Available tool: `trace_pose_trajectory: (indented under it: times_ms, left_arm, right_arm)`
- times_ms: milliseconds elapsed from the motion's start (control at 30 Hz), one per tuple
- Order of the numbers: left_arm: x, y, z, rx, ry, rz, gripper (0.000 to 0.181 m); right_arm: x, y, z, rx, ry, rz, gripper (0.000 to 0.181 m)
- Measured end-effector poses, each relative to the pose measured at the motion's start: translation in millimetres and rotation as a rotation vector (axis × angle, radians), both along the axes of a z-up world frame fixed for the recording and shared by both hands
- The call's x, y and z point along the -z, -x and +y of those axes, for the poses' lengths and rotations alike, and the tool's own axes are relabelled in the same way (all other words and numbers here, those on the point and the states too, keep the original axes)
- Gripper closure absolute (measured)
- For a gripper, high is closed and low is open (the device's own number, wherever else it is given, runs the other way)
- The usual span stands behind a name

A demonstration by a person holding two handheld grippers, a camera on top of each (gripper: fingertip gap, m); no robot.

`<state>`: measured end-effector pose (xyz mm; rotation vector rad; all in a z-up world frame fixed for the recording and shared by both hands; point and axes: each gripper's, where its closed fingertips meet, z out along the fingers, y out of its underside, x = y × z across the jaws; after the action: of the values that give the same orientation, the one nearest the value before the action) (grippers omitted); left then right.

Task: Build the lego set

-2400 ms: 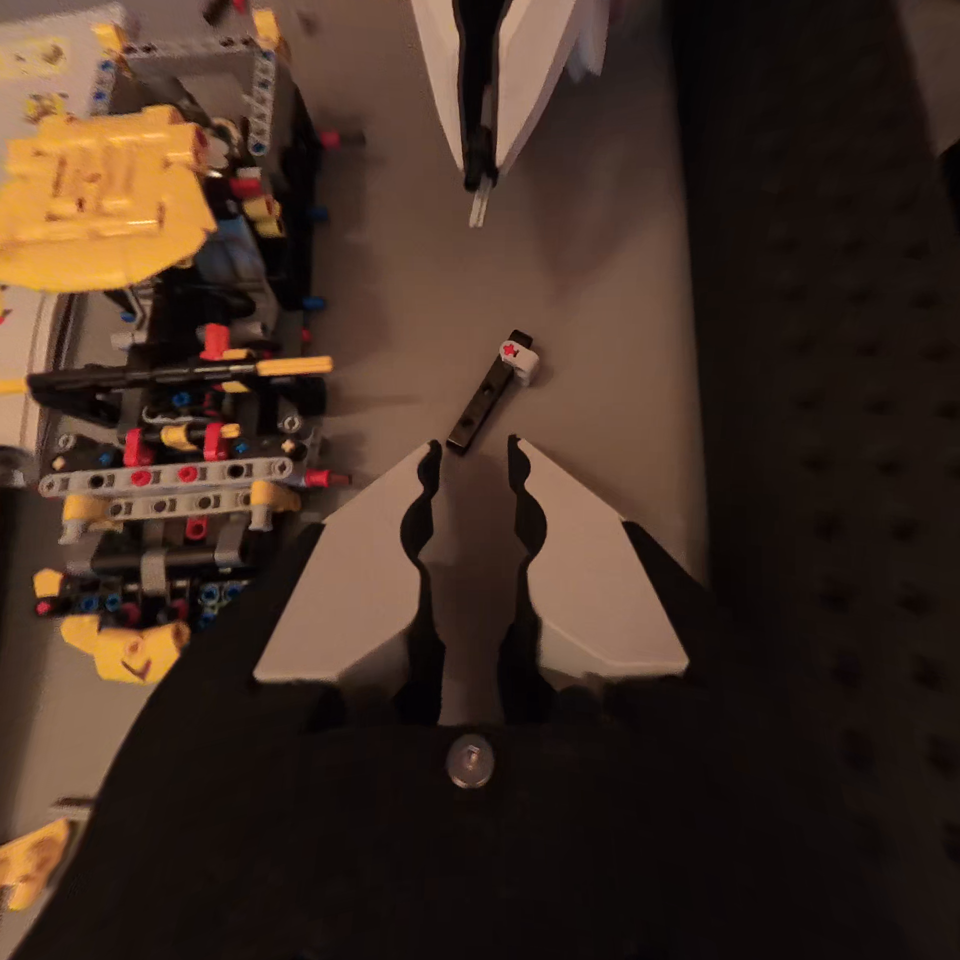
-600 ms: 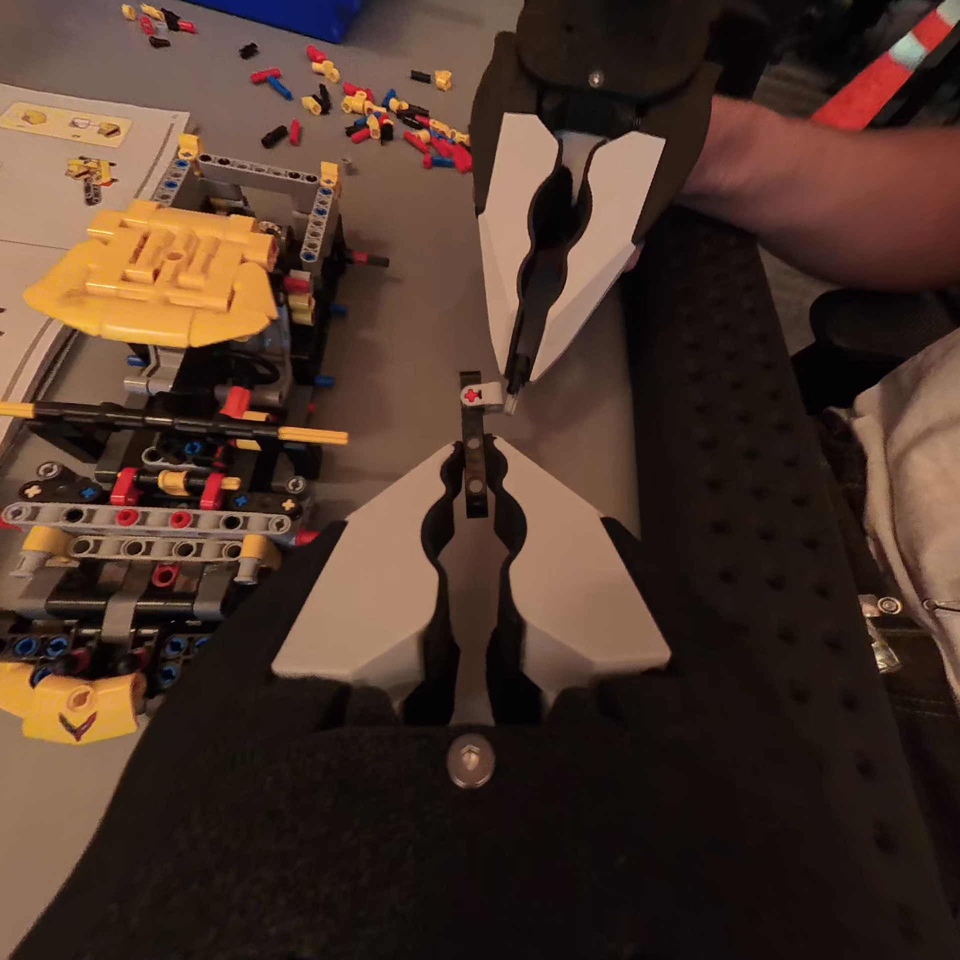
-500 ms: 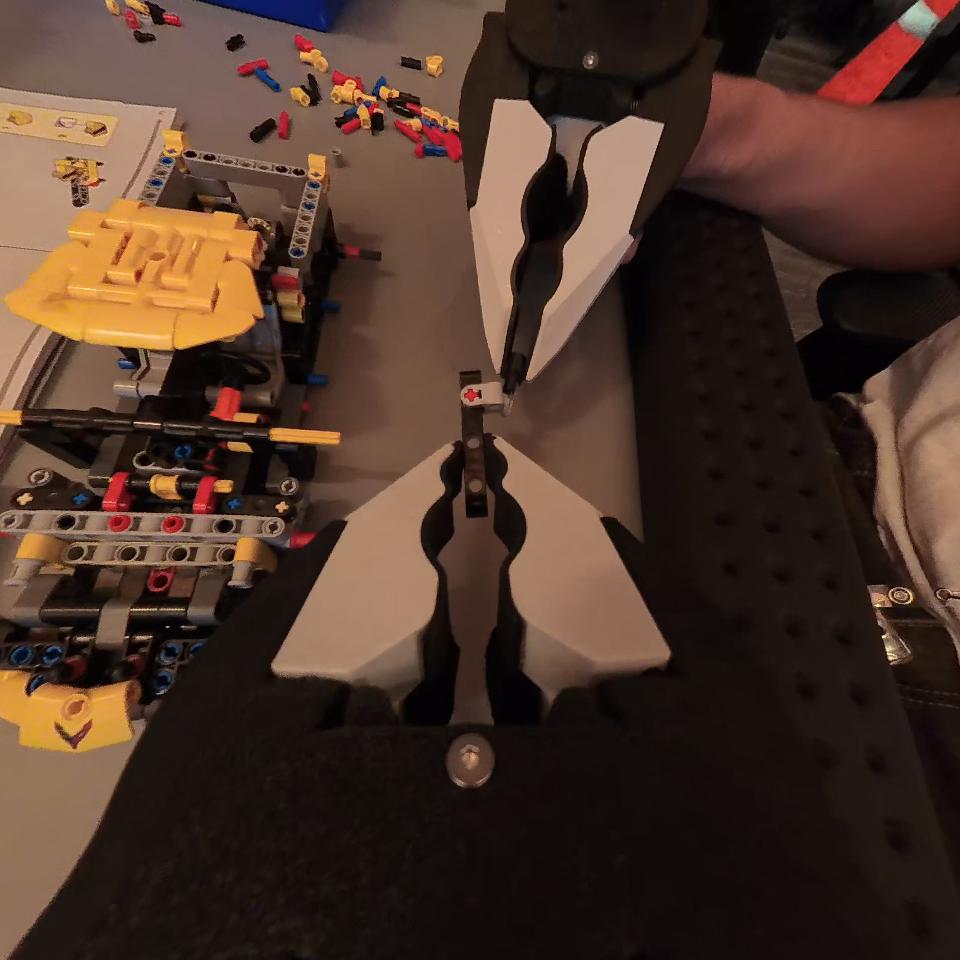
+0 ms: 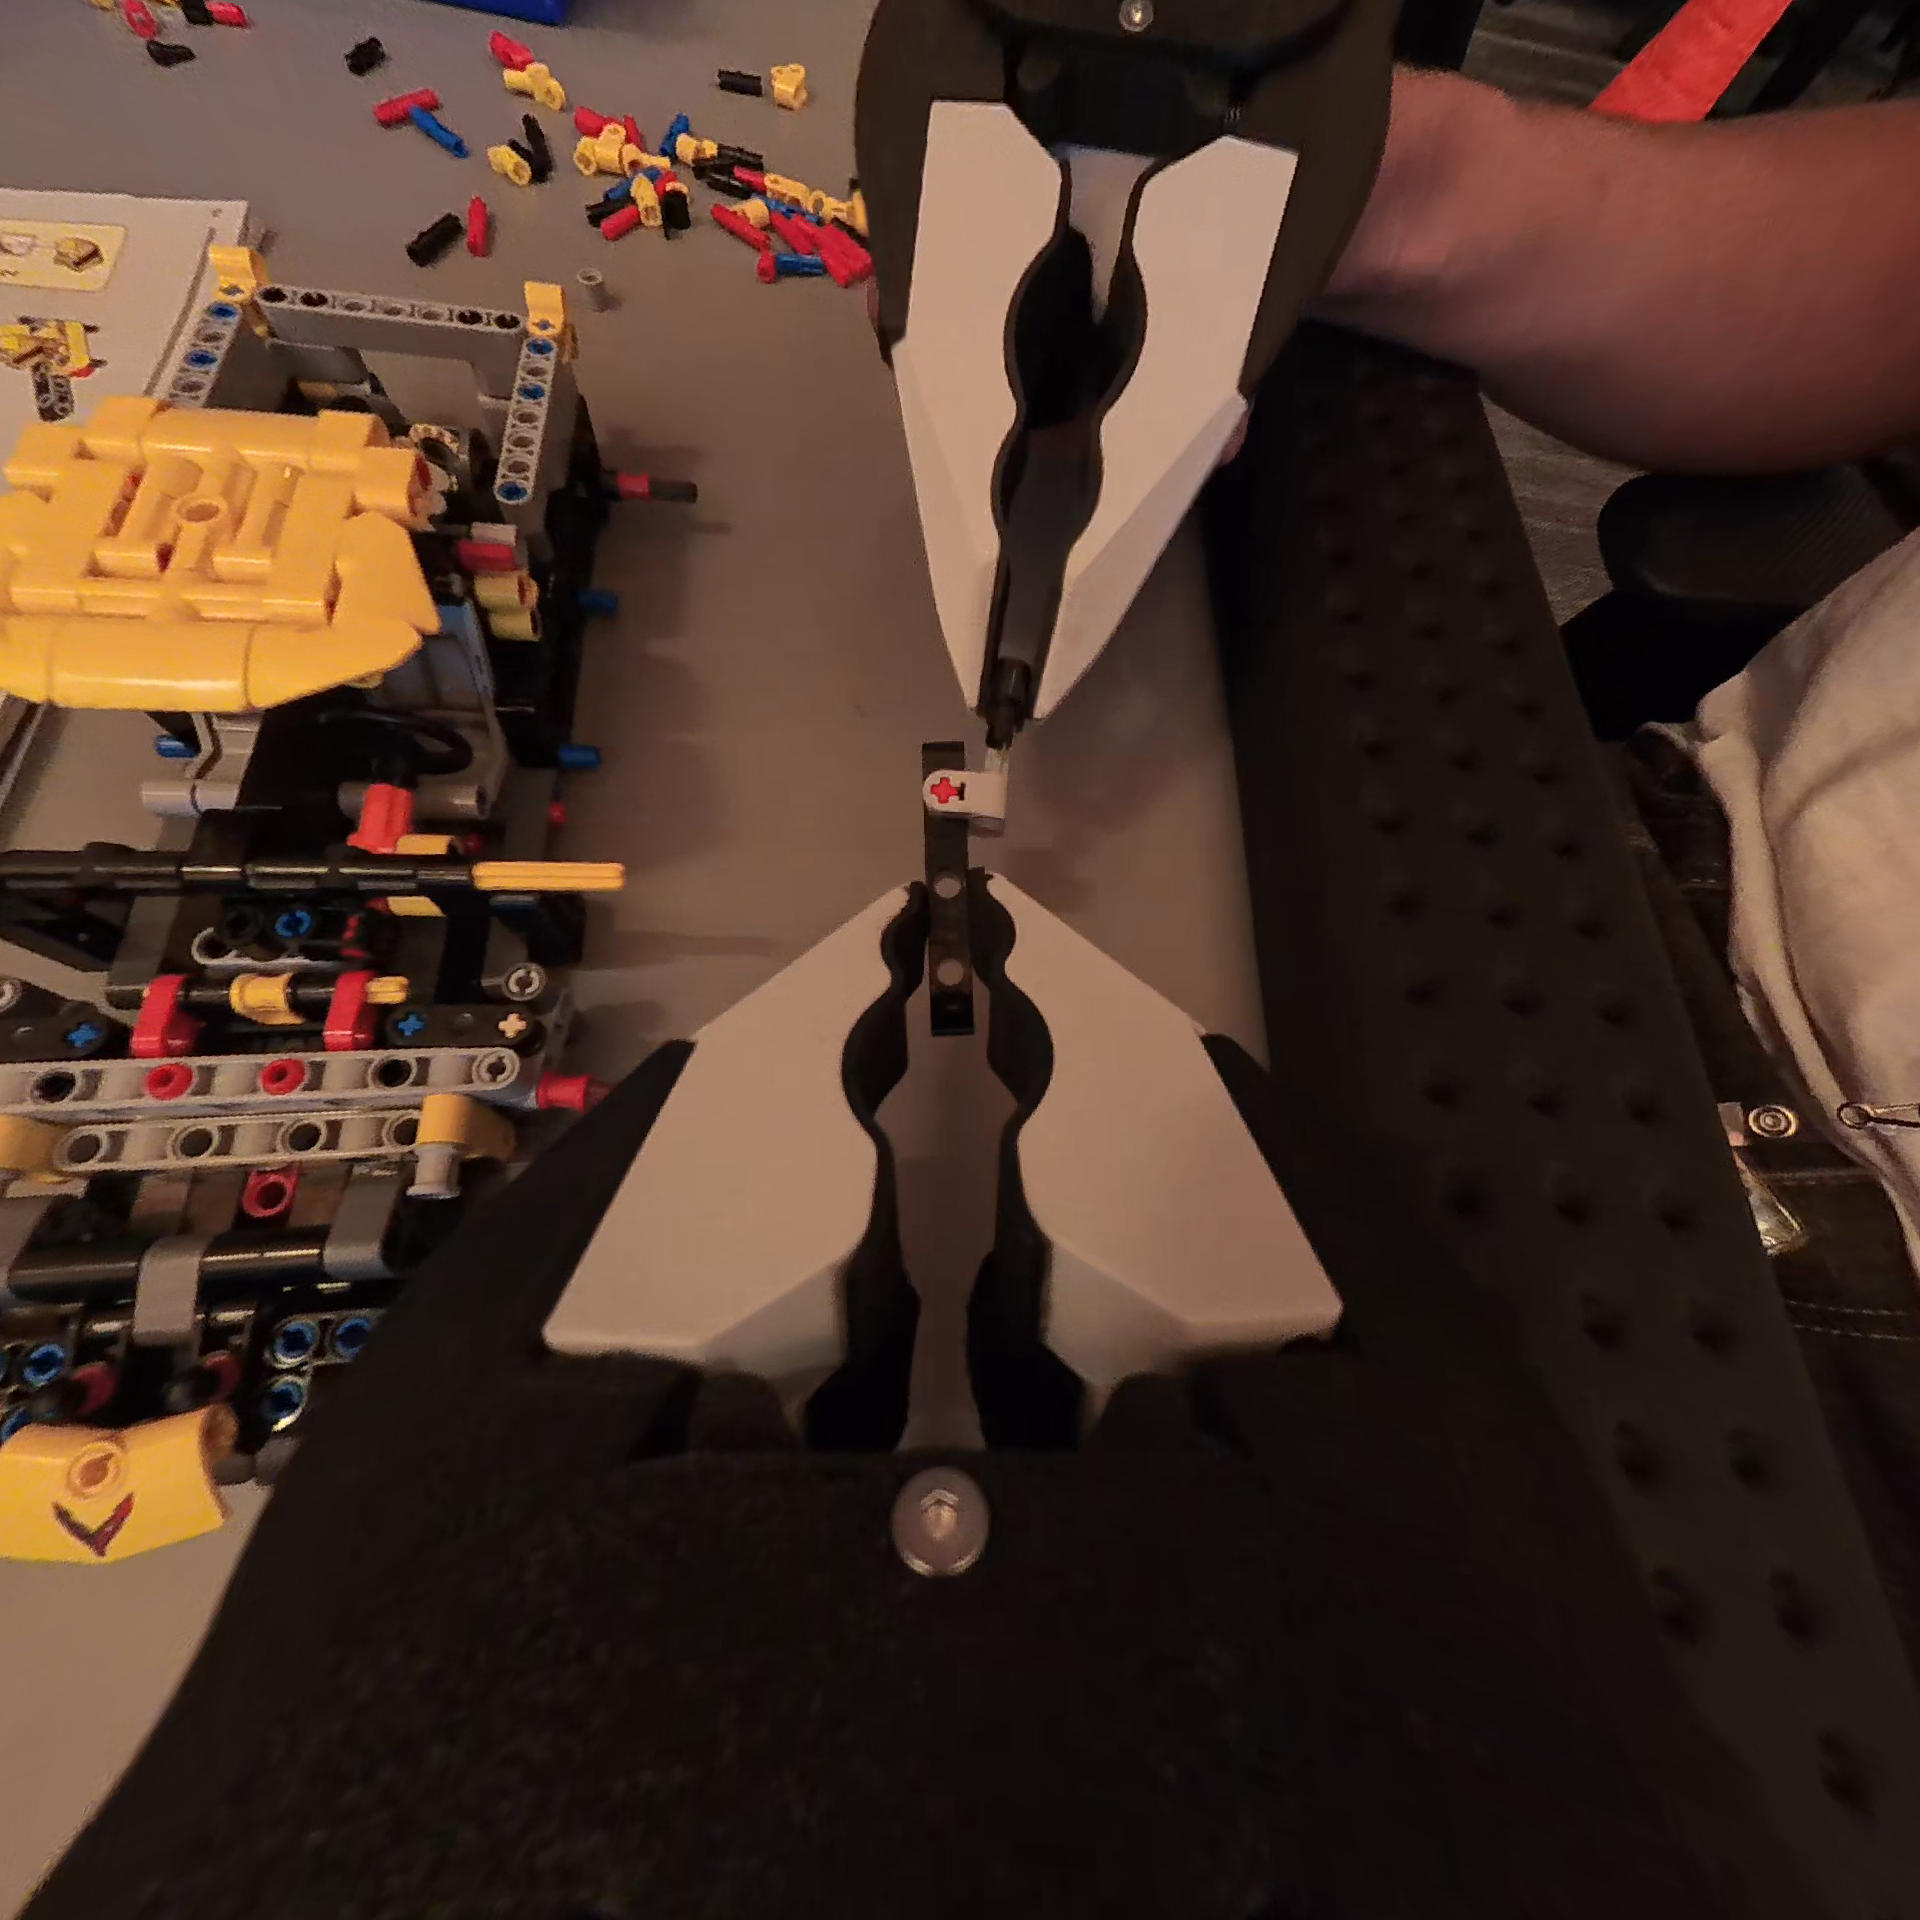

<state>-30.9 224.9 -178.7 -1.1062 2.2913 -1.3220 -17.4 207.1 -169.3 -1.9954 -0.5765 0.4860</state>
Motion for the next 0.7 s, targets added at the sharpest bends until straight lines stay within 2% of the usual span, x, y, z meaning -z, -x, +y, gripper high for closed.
trace_pose_trajectory:
  times_ms: [333,600,700]
  left_arm:
    - [10,0,-4,-0.007,0.023,0.073,0.174]
    - [10,-1,-9,-0.004,0.060,0.100,0.174]
    - [-5,-3,-9,-0.012,0.166,0.074,0.174]
  right_arm:
    - [10,2,0,0.002,0.045,-0.039,0.174]
    - [10,1,-2,0.004,0.131,0.058,0.174]
    - [-7,0,-1,0.015,0.109,0.188,0.175]
